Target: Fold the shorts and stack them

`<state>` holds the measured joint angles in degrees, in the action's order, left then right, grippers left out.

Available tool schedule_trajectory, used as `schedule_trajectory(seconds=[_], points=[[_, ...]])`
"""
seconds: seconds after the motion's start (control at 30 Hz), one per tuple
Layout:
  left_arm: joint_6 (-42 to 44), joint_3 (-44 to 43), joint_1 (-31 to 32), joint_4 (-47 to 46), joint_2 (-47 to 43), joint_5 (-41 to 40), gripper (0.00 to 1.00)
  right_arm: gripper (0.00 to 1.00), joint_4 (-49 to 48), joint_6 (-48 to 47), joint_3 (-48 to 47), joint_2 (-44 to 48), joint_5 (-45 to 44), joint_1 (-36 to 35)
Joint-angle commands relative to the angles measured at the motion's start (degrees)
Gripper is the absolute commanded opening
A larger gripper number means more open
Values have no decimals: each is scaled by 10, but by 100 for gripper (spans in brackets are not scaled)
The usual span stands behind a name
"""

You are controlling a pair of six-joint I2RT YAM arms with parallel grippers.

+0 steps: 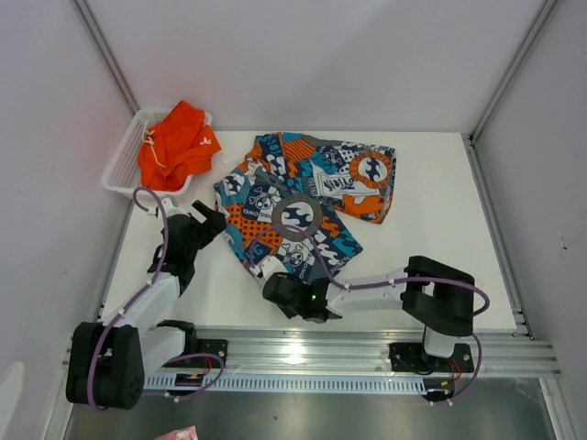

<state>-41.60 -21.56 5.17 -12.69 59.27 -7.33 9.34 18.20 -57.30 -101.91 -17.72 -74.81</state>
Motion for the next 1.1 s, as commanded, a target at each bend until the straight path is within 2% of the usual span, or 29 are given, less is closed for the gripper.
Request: schedule_trajectory(seconds=[0.0, 0.17, 0.27, 0.47, 0.73, 0.87, 0.97, 1.07], points=[[-7, -16, -4, -12, 7, 5, 99, 0, 14, -9, 42, 44, -57, -44], [-7, -35, -4, -6, 49, 20, 99, 0, 44, 2, 102, 115, -89, -133], [-6, -44, -4, -7, 75, 35, 99, 0, 78, 41, 127, 152, -112, -170], [-14, -45, -4, -24, 119, 66, 99, 0, 84, 90, 154, 181, -123, -187], [-30, -63, -20, -44, 203, 94, 95, 0, 77, 90, 147, 169, -130, -206], [-42, -67, -34, -77, 248, 122, 84, 0, 85, 76, 137, 169, -124, -223], [-44, -67, -37, -84, 254, 123, 81, 0, 94, 68, 129, 170, -116, -250], [-41, -62, -37, -85, 243, 116, 70, 0, 109, 66, 116, 174, -116, -279]])
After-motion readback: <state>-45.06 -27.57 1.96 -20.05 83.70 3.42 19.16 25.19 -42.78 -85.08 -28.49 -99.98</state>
